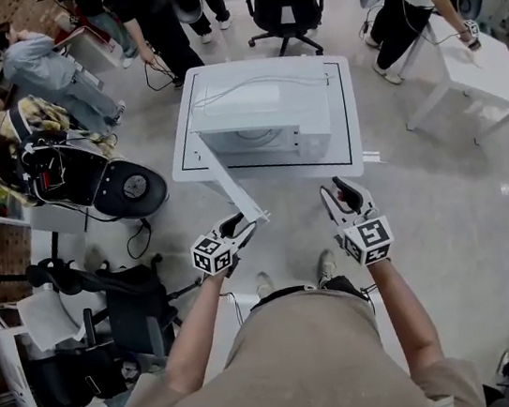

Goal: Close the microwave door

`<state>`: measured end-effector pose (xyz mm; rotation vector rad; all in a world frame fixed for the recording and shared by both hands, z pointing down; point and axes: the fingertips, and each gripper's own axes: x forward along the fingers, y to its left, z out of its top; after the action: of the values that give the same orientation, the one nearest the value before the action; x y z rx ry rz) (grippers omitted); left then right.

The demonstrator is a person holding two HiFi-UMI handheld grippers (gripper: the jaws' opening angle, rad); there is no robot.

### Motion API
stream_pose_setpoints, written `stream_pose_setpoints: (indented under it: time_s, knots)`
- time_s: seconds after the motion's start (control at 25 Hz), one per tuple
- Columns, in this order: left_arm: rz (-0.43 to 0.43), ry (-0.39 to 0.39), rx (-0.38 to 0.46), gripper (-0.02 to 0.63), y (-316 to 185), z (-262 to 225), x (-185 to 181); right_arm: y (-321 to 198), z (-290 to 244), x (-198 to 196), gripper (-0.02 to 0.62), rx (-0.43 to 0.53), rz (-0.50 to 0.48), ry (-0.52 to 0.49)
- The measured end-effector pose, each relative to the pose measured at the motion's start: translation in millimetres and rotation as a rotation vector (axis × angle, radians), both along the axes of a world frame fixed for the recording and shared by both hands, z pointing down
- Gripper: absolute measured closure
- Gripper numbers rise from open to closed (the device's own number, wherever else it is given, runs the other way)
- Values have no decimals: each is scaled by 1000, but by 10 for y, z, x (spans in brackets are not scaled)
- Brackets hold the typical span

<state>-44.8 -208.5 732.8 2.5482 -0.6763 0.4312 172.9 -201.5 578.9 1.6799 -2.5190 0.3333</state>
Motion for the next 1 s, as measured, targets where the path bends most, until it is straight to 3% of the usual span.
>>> stream_pose_setpoints:
  time_s: [0.36,1.0]
  knots:
    - [-45,-14,9,403,-104,-33,321,84,30,533,454,-11,-5,11]
    - [-145,29,-2,403,-540,-36,977,79,-53,1315,454,31,-40,26]
